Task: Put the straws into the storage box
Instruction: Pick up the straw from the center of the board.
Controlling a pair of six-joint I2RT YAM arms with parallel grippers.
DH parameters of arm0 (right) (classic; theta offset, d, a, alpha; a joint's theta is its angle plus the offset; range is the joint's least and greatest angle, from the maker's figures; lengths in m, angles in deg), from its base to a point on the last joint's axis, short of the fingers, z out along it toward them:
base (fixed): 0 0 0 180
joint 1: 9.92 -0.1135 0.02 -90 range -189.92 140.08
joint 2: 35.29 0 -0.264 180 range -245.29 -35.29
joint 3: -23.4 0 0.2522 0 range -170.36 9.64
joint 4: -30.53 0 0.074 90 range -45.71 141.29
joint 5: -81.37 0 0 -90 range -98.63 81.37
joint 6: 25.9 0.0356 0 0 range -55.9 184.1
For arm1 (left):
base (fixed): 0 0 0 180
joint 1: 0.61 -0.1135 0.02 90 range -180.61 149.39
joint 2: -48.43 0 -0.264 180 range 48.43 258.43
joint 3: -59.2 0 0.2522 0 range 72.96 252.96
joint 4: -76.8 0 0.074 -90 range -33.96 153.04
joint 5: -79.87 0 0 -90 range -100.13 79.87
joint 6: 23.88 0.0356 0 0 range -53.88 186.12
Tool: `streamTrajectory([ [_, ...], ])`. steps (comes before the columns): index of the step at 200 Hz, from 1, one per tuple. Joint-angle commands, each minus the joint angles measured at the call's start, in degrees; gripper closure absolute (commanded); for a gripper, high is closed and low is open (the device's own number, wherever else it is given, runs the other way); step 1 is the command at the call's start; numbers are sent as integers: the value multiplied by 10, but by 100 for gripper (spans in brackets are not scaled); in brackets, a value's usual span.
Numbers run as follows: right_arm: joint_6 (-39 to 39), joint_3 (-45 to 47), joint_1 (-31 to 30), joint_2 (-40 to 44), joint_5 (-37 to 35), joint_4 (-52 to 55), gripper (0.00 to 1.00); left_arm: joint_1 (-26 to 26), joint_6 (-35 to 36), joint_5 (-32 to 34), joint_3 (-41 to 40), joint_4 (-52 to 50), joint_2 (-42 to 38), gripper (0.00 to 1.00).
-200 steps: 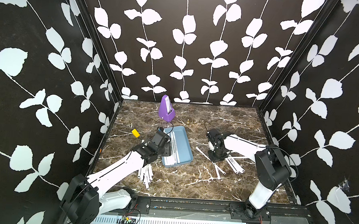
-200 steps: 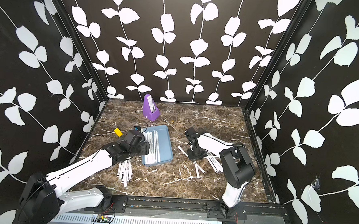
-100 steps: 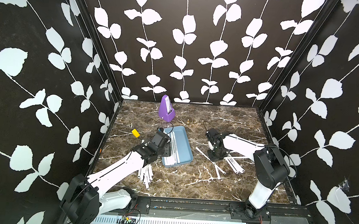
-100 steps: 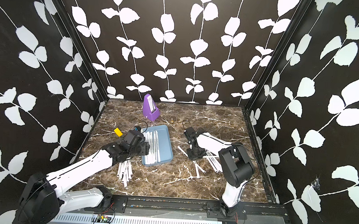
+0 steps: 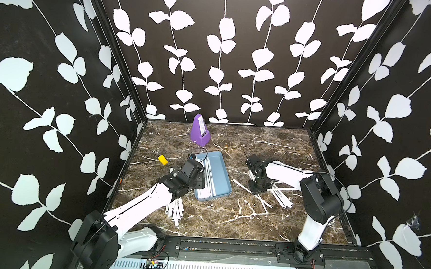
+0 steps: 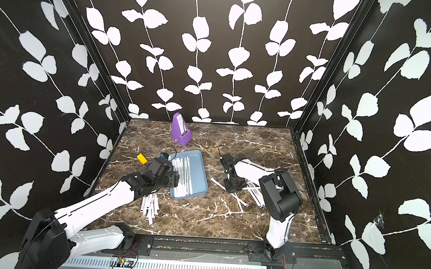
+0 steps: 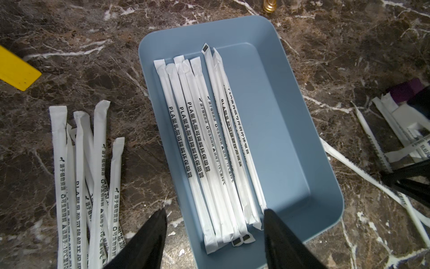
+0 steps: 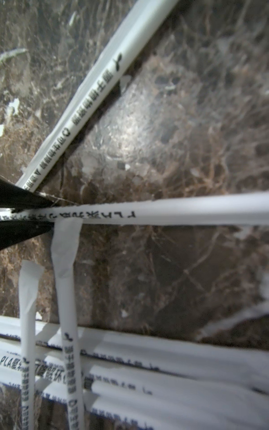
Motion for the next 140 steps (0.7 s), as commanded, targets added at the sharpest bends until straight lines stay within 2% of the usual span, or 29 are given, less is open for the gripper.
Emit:
streamTrajectory([
  [1,8,-18,-11,14,-7,12,88,2,2,6,-9,6,-13,32],
  [46,32,-72,-60,48,-26,65,89,1,10,28,-5,-9,-18,32],
  [76,96,-141,-114,48,-46,55,92,-17,15,31,-11,-27,-31,32],
  [104,152,-230,-153,-11,-61,16,95,-59,13,-12,-43,-6,-58,33],
  [140,160,-370,-172,-124,-76,22,95,-78,22,-30,-53,3,-61,34],
])
